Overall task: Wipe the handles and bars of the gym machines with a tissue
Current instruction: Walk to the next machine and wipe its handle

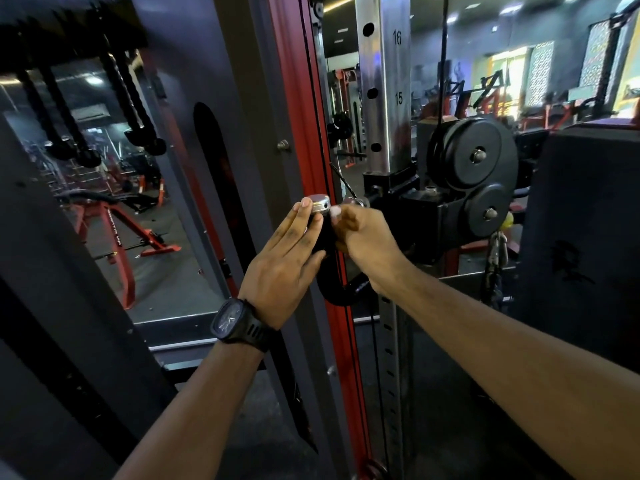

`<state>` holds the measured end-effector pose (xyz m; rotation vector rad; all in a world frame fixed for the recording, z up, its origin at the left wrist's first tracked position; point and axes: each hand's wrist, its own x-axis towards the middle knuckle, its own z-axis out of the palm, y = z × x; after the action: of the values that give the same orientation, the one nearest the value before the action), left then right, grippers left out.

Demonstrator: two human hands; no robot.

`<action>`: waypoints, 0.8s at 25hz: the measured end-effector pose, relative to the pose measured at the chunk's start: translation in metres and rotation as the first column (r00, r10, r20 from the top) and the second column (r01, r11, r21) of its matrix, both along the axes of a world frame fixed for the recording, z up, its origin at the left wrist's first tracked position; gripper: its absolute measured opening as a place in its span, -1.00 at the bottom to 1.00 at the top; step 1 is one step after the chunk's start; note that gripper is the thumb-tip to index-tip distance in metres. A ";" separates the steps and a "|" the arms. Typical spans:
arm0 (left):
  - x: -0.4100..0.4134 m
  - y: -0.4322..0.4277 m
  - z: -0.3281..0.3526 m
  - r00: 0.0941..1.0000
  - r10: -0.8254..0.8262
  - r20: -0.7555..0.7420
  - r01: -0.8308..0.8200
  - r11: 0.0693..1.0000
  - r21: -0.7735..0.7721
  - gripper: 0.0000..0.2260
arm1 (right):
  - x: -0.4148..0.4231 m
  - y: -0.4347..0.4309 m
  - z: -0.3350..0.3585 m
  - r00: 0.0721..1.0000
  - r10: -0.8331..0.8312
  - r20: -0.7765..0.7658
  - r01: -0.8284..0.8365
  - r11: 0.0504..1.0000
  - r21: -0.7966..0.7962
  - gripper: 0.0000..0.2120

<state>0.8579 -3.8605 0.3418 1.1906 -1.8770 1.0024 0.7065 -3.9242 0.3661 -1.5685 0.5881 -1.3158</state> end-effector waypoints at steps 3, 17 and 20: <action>-0.002 0.000 -0.003 1.000 0.002 -0.020 -0.001 1.000 0.020 -0.55 | 0.001 0.000 -0.013 0.997 -0.057 0.045 0.057 0.998 0.004 -0.78; -0.008 0.008 -0.038 0.999 -0.030 0.041 0.027 0.998 0.055 -0.57 | -0.040 -0.006 -0.132 0.639 -0.626 -0.447 0.028 0.600 -0.800 -0.63; -0.007 0.008 -0.041 0.996 -0.030 0.084 0.025 0.998 0.062 -0.57 | -0.044 -0.027 -0.129 0.497 -0.730 -0.470 -0.044 0.519 -0.853 -0.56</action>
<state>0.8505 -3.8522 0.3011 1.1710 -1.9980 1.0011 0.6624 -3.9515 0.2371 -3.0531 1.0795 -1.1572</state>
